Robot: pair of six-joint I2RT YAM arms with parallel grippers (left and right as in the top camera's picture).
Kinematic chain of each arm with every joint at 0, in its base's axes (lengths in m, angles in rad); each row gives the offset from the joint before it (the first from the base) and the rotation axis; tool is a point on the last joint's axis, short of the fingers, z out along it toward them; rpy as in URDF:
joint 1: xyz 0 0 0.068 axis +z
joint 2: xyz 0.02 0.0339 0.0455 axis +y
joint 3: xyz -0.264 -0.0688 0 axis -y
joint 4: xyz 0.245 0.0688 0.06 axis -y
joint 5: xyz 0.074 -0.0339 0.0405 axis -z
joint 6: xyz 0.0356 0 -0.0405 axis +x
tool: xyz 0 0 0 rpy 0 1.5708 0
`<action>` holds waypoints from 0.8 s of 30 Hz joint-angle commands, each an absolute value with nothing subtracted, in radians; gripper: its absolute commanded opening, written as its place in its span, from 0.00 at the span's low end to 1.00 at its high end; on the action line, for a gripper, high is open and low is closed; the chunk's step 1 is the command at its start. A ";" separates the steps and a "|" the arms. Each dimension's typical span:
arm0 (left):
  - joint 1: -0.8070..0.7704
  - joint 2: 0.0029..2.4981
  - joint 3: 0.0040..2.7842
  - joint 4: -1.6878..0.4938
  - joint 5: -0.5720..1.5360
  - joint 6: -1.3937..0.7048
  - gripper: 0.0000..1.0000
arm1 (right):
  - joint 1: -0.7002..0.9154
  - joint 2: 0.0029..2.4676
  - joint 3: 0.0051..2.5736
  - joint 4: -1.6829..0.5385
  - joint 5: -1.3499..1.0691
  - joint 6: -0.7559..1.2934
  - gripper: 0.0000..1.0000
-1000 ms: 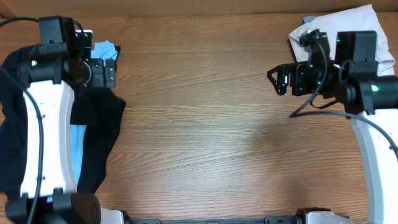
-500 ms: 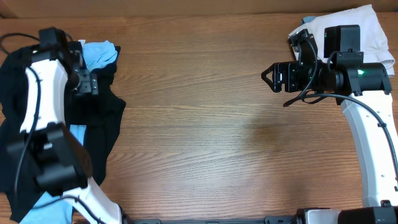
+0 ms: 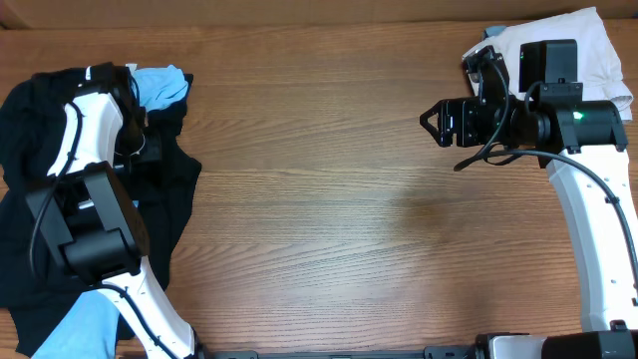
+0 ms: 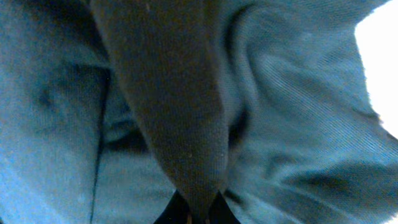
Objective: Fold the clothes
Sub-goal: 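Reach the left gripper to the black shirt on the pile and grasp it, then drag the black shirt with the left gripper rightward onto open table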
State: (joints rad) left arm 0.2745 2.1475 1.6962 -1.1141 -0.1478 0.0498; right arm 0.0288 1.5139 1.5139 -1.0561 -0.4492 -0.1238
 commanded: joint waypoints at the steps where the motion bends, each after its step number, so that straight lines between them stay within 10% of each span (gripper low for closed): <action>1: 0.235 2.144 1.852 -1.200 -0.047 0.014 0.04 | 0.036 1.510 1.538 -1.035 -0.465 -0.124 0.80; 24: -0.051 2.144 2.888 -1.656 0.303 0.015 0.04 | 0.019 1.510 1.539 -1.034 -0.465 -0.073 0.70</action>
State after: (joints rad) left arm 0.0166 2.1498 2.8517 -1.6672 0.1505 0.0250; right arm 0.0273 1.5139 1.5139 -1.0401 -0.4564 -0.0986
